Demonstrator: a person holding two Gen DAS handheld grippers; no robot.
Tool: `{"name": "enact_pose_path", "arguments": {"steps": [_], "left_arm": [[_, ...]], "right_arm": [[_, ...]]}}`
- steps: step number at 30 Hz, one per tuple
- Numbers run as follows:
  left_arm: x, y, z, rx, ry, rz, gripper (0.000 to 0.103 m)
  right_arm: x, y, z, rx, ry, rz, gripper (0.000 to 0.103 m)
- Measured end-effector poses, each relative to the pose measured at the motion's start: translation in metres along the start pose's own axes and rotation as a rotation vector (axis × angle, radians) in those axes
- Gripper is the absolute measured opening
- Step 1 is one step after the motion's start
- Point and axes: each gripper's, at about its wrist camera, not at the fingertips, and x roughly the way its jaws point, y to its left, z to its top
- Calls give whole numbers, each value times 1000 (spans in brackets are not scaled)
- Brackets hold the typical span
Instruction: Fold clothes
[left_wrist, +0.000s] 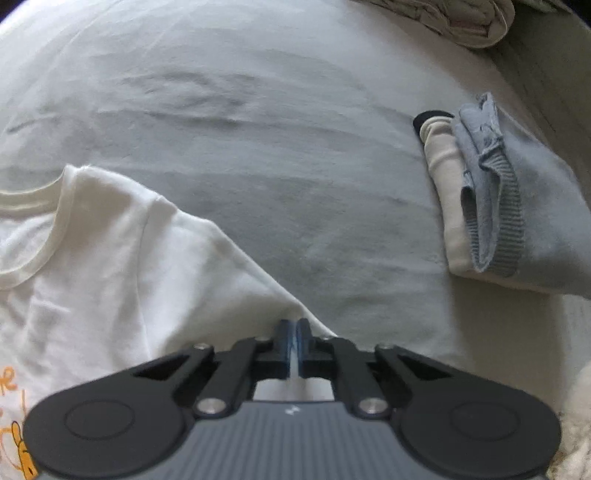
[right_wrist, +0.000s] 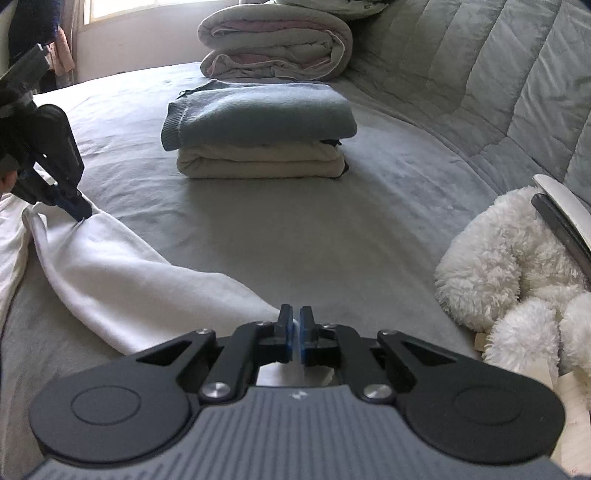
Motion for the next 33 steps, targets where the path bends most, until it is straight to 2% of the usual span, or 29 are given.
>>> {"name": "enact_pose_path", "arguments": {"steps": [3,8,10,12,13,15,16,18,23,24,25,27,28,29,31,33], "left_arm": [[-5,-2,1,-25,-12,-3,0],[-22,18,3,-173,-114,-195,0],[-23,23,4,-207,-145,-234,0],[-18,24,6,-218,-142,-244,0],[-16,22,5,-213,-132,-236,0],[-12,21,6,-202,-112,-214,1],[-10,22,6,-198,-107,-210,1],[-6,24,6,-192,-96,-201,1],[-1,21,6,-157,-81,-170,1],[-1,20,6,-147,-79,-164,1],[0,19,6,-133,-77,-157,1],[1,14,5,-89,-73,-134,1],[1,12,5,-72,-76,-125,1],[0,10,5,-60,-81,-119,1],[-4,11,5,-72,-106,-140,0],[-8,16,5,-101,-159,-210,0]], "right_arm": [[0,1,2,2,-8,-12,2],[-5,-10,10,4,-116,-178,0],[-7,-26,14,87,-130,-183,0],[-9,-44,16,203,-122,-108,0],[-10,-51,17,256,-117,-59,5],[-11,-58,19,326,-95,52,20],[-10,-59,19,337,-76,104,34],[-9,-54,20,327,-44,178,48],[-2,-19,15,118,45,144,48],[1,-14,12,76,77,127,42],[5,-8,9,23,111,110,21],[5,3,4,-86,130,105,7],[3,9,4,-128,129,93,7],[1,13,4,-158,114,64,5],[-5,14,5,-176,26,-62,4],[-10,8,10,-148,-73,-175,4]]}}
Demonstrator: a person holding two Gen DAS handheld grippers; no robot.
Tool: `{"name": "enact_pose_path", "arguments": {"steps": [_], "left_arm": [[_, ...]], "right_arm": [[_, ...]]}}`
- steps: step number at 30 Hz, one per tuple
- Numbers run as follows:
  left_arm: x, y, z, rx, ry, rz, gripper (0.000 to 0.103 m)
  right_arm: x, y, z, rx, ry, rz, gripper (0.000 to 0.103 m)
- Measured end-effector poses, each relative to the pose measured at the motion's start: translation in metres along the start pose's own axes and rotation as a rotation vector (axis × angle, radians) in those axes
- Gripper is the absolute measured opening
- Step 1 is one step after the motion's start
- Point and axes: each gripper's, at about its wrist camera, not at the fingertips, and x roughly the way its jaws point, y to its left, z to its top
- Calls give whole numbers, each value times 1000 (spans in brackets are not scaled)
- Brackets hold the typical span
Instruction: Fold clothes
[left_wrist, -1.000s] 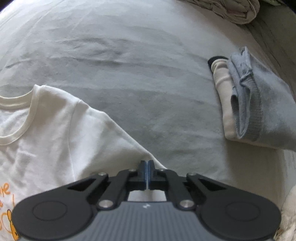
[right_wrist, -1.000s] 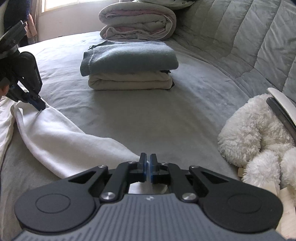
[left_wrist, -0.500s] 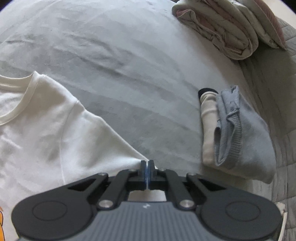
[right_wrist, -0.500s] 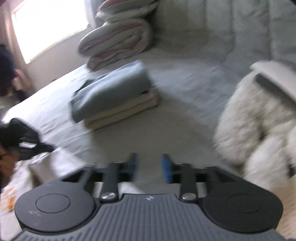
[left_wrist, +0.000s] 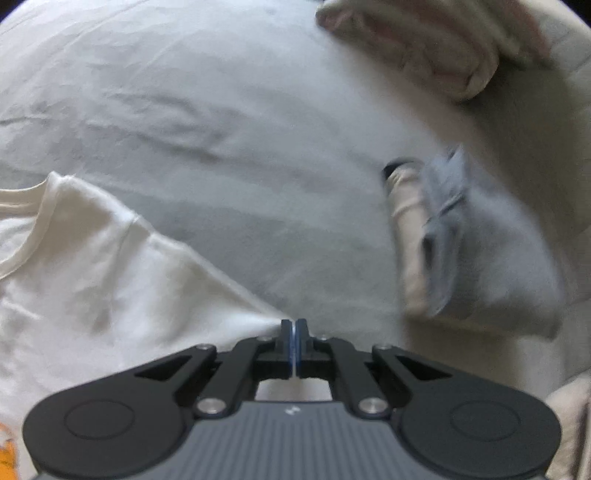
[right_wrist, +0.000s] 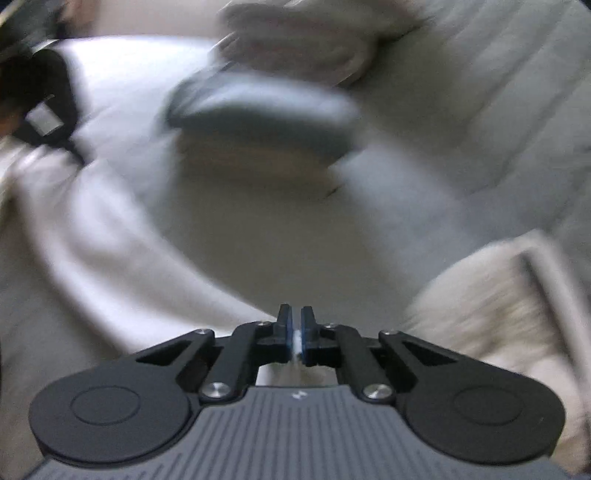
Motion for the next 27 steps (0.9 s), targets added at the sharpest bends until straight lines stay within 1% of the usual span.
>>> {"name": "enact_pose_path", "arguments": {"steps": [2,3,4,5,6,8,10,12,14,17,19,20,22,24,27], "left_arm": [[-1,4,-4,-4,-67,-82,0],[0,6,-7,-4,-97,-122,0],[3,8,-10,-13,-104,-150,1],[7,10,-13,-31,-92,-174,2],[11,12,-16,-50,-78,-181,2],[10,14,-19,-56,-94,-193,5],[-1,15,-22,-29,-128,-212,11],[-13,17,-25,15,-151,-227,13],[-25,20,-30,66,-176,-235,16],[-41,36,-43,118,-224,-236,19],[-47,52,-52,110,-246,-239,19],[-48,60,-55,96,-246,-242,19],[-42,73,-65,57,-213,-237,19],[-37,81,-77,28,-193,-237,19],[-39,84,-94,16,-212,-249,19]], "right_arm": [[6,-14,5,72,-70,-83,4],[13,-19,5,83,-80,-107,5],[21,-22,4,97,-55,-106,6],[29,-26,2,130,-21,-88,6],[34,-29,1,164,2,-68,7],[35,-35,1,211,17,-42,13],[30,-42,3,247,7,-22,24],[25,-47,4,278,-7,10,30],[23,-47,4,307,-12,58,30],[22,-33,7,282,-18,131,30],[23,-19,10,245,-18,168,30],[24,-13,10,224,-14,180,30],[26,-4,11,189,-3,203,30],[29,2,11,162,19,213,30],[35,7,8,139,74,193,30]]}}
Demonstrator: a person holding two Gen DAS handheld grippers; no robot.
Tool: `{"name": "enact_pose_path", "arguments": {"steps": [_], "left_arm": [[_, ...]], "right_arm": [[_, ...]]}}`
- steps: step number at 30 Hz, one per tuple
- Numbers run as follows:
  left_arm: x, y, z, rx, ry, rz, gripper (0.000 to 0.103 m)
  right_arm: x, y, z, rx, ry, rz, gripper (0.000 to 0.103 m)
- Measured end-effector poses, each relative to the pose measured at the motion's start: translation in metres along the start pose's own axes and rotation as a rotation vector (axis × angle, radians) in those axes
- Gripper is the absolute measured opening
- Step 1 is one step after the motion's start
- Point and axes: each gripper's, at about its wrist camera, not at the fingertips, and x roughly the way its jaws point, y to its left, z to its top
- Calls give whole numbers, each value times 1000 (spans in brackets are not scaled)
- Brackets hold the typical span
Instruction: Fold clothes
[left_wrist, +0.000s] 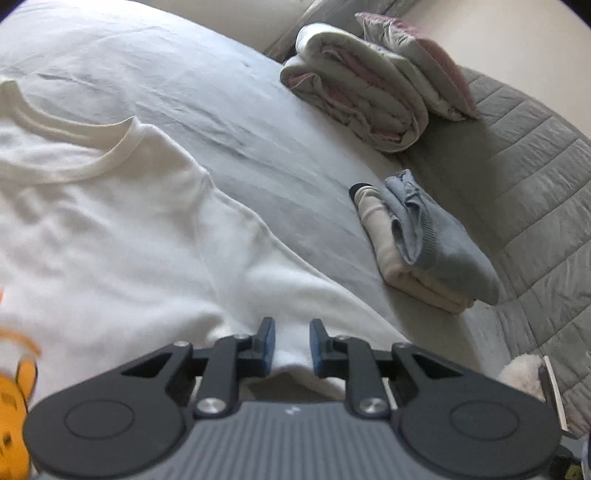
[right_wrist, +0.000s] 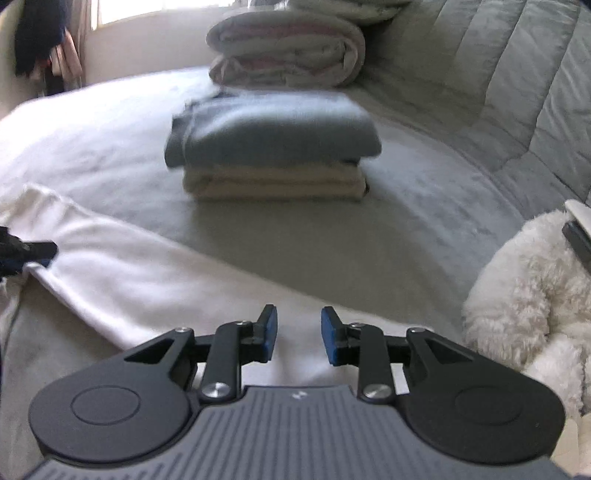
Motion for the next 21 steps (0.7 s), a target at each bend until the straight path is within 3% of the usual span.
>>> {"name": "enact_pose_path", "arguments": {"steps": [5,7,12,13,18,21], "left_arm": [[-15,-13,-9,37,25,-30,25],[-26,-17,-10,73,28,-20,30],[-56,-11,-5,109,38,107,43],[-63,-8,-4,115,35,127,51],[-108,11,3,165,-4,236,70],[-135,28,7,159,-32,302,80]], "right_arm": [[-6,3,0,3,8,-7,32],[-12,6,2,5,-8,0,40],[-28,26,10,-15,-46,11,50],[-31,31,11,-20,-52,13,52],[-47,60,15,-75,-93,20,66],[-55,78,16,-107,-112,30,68]]}}
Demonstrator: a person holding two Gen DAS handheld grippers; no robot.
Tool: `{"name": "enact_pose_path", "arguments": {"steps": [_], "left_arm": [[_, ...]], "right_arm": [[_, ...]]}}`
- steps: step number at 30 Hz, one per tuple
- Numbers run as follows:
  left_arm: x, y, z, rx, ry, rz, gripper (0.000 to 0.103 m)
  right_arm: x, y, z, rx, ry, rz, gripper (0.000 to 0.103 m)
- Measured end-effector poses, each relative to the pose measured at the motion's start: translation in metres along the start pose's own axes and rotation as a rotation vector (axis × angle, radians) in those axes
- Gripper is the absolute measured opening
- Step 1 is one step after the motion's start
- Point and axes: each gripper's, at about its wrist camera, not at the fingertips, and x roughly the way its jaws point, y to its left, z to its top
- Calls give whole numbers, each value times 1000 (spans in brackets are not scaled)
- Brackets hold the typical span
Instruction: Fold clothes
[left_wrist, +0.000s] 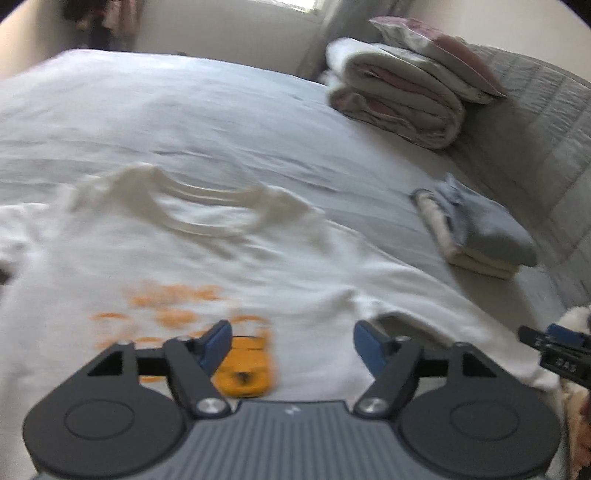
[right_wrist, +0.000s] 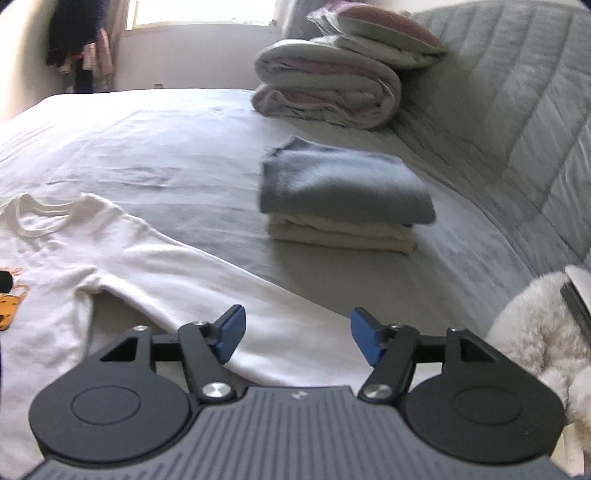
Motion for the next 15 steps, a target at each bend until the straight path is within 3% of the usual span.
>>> {"name": "enact_pose_path", "arguments": {"steps": [6,10,15], "left_arm": [[-28,59,1,-117,-41,99,84],[-43,92,1,-158,-74,172,89],[-62,137,-2,-217,-180,251,91]], "right_arm": [[-11,33,6,-22,-19,45,70],[-15,50,7,4,-9,172,73],[-16,74,19,67,20,232,73]]}}
